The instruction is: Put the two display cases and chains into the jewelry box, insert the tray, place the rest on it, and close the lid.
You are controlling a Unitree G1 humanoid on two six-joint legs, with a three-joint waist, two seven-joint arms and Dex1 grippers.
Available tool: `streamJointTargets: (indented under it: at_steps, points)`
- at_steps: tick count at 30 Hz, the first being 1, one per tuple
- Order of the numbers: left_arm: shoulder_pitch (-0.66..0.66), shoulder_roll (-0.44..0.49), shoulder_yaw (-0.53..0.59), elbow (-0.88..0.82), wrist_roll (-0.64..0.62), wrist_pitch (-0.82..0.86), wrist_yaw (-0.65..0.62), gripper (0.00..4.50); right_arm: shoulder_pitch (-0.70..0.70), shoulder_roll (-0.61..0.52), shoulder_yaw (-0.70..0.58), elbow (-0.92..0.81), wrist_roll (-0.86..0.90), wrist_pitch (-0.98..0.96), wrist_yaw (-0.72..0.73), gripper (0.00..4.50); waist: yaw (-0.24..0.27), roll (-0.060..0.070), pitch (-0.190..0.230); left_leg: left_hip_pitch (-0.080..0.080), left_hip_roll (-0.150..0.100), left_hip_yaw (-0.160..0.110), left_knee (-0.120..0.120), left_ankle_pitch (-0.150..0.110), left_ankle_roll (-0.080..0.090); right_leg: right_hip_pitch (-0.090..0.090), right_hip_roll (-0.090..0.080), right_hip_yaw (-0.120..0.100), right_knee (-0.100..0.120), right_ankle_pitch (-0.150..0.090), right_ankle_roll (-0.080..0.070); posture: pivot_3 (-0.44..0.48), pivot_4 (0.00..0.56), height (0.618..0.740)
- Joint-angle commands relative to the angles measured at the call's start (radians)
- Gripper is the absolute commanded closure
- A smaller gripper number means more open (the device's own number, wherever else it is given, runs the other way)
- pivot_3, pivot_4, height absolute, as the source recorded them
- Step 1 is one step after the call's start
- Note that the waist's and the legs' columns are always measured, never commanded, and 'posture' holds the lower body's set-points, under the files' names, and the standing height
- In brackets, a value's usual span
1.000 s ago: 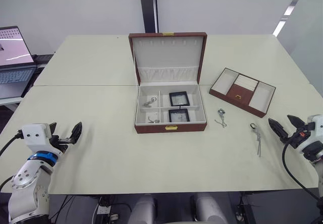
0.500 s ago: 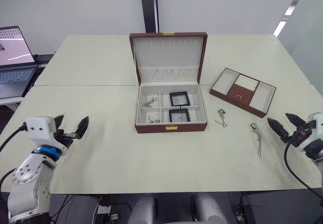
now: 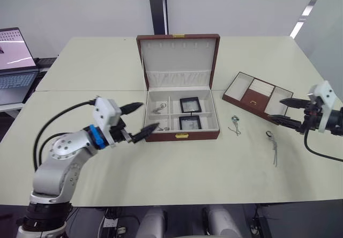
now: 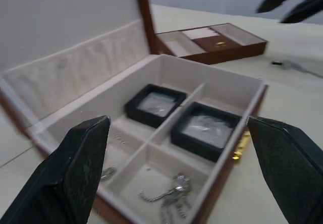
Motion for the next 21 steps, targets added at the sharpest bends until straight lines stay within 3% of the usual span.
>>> streamJointTargets:
  at_steps: [1, 12, 19, 21]
  points:
    - [-0.019, -0.009, -0.033, -0.015, 0.004, -0.041, -0.057, 0.0, -0.077, -0.005, 0.056, 0.089, -0.057, -0.034, 0.055, 0.03, 0.0, 0.0, 0.0, 0.0, 0.0, 0.0, 0.0, 0.0, 0.0, 0.0, 0.0, 0.0, 0.0, 0.0, 0.0, 0.0, 0.15, 0.74]
    - [-0.062, -0.097, -0.106, 0.029, 0.042, -0.15, -0.122, 0.0, -0.295, 0.086, 0.169, 0.564, -0.26, -0.316, 0.045, 0.03, 0.0, 0.0, 0.0, 0.0, 0.0, 0.0, 0.0, 0.0, 0.0, -0.001, 0.0, 0.0, 0.0, 0.0, 0.0, 0.0, 0.15, 0.74]
    - [-0.039, -0.118, -0.117, 0.062, 0.067, -0.208, -0.135, 0.0, -0.373, 0.137, 0.176, 0.709, -0.318, -0.392, 0.034, 0.03, -0.003, 0.001, 0.0, 0.0, 0.0, 0.001, 0.001, 0.0, 0.0, -0.001, 0.0, 0.001, 0.001, 0.0, 0.0, 0.0, 0.15, 0.74]
    - [-0.03, -0.122, -0.112, 0.07, 0.072, -0.224, -0.136, 0.0, -0.383, 0.146, 0.177, 0.729, -0.327, -0.404, 0.029, 0.43, -0.003, 0.001, 0.0, 0.0, 0.0, 0.001, 0.001, 0.0, 0.0, -0.001, 0.0, 0.001, 0.0, 0.0, 0.0, 0.0, 0.15, 0.74]
